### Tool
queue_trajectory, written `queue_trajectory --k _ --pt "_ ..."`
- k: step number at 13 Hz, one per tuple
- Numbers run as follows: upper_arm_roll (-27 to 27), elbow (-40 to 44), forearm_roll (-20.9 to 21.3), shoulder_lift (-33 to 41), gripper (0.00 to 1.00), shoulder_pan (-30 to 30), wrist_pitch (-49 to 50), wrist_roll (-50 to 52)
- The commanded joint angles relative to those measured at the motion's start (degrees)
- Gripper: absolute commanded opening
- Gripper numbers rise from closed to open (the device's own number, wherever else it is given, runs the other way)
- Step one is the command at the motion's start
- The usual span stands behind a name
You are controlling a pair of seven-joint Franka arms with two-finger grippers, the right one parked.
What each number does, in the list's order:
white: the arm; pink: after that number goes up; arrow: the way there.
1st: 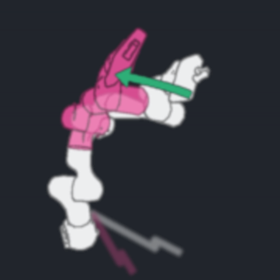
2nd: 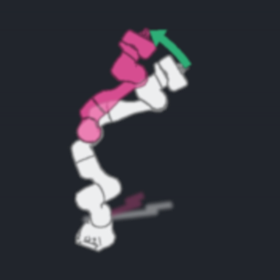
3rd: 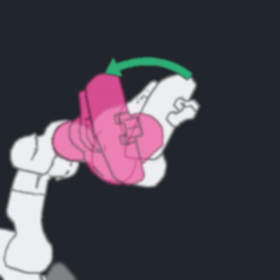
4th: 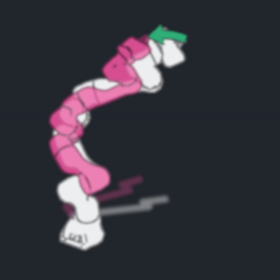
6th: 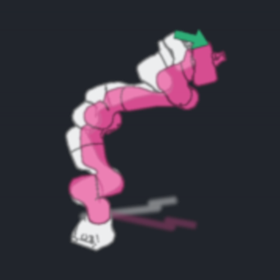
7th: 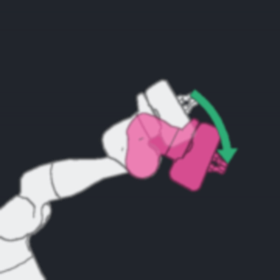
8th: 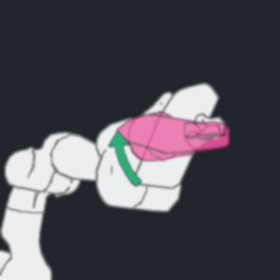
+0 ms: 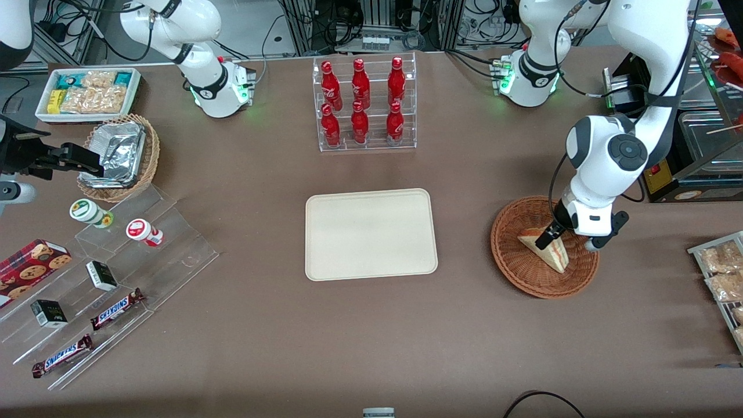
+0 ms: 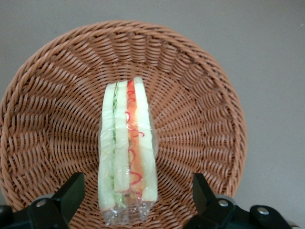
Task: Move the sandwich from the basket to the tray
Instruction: 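Lower the open left gripper around the wrapped sandwich in the basket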
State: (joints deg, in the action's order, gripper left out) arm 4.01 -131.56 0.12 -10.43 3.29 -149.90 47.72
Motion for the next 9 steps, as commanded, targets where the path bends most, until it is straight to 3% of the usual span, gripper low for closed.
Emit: queue_trajectory --k 1,6,7,8,9 --pt "-0.32 -1.25 -0.03 0.06 1.00 0.31 -1.36 0.97" --pt "-0.32 -1.25 -0.03 -2.75 1.00 0.31 -4.17 0.97" --pt "-0.32 -1.25 0.05 -3.10 0.95 0.31 -4.35 0.88" --pt "-0.32 -1.25 0.05 -3.11 0.79 0.31 -4.35 0.88" --pt "-0.32 -1.25 0.05 -3.11 0.50 0.31 -4.35 0.88"
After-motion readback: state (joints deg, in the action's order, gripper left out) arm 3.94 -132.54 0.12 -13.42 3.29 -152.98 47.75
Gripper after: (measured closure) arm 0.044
